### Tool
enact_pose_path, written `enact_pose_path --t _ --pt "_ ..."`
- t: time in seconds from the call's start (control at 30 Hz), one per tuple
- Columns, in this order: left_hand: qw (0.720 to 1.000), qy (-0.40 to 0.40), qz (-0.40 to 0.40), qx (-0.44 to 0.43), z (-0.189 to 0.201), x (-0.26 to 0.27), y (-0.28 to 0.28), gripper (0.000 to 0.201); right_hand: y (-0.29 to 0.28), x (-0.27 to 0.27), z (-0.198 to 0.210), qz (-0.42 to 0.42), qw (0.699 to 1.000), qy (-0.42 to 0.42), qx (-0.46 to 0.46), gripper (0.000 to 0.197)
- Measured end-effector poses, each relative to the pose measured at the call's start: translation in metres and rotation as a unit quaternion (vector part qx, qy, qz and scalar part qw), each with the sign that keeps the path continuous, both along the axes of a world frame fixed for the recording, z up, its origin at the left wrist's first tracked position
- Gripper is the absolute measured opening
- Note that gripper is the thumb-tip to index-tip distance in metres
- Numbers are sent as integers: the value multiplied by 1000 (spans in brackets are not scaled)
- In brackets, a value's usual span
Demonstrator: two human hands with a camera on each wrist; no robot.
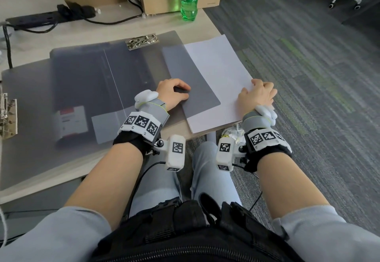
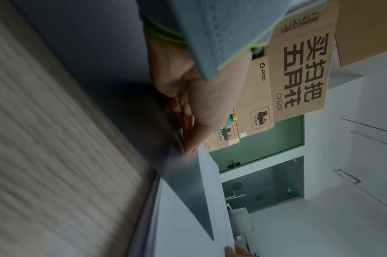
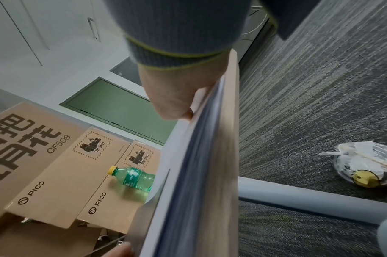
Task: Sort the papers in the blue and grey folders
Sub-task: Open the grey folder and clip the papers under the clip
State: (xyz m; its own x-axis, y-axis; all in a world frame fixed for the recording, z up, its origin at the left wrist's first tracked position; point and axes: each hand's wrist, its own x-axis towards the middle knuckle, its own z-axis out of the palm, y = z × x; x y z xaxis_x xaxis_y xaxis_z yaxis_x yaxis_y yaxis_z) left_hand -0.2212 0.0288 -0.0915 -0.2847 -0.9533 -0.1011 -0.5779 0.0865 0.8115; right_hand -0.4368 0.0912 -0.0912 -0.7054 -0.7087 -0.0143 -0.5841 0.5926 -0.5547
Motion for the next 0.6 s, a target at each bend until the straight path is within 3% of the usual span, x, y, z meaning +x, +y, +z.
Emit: enact_pose_path --t 0.5,0.6 --pt "1000 -4 1 -6 1 0 -1 25 -1 1 10 -2 1000 -16 -19 36" --pt "1000 -4 1 -4 2 0 0 25 -4 1 21 34 999 -2 -3 36"
